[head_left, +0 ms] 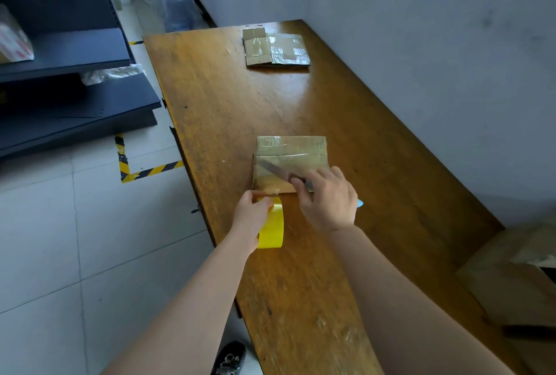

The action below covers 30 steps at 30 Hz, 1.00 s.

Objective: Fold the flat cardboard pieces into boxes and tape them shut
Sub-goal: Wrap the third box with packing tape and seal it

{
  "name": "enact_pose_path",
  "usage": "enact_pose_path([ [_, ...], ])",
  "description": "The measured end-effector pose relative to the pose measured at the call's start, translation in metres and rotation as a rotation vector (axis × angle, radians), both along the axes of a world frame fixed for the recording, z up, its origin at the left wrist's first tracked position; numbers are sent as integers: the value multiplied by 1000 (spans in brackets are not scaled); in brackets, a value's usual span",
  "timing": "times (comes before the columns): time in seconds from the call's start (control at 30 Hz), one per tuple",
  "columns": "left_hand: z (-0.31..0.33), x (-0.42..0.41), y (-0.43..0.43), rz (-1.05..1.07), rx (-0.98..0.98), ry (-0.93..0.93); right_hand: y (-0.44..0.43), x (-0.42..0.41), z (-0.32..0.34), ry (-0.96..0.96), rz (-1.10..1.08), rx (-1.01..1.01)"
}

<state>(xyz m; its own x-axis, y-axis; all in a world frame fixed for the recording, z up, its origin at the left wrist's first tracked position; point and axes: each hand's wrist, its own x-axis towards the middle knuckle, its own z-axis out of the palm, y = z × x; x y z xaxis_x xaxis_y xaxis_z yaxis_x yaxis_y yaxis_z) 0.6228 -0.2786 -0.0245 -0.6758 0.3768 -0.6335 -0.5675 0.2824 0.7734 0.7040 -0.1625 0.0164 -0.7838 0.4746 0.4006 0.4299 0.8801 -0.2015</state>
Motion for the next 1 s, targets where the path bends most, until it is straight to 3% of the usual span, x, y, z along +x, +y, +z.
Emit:
enact_pose_path([
  [0.13,2,1,-1,6,18,0,1,14,-4,-77,95,159],
  [0.5,1,3,-5,-34,-59,64,-5,8,-2,-516,36,196],
  [1.0,-1,-5,-6,-71,-91,85,-26,-27,21,-726,102,478],
])
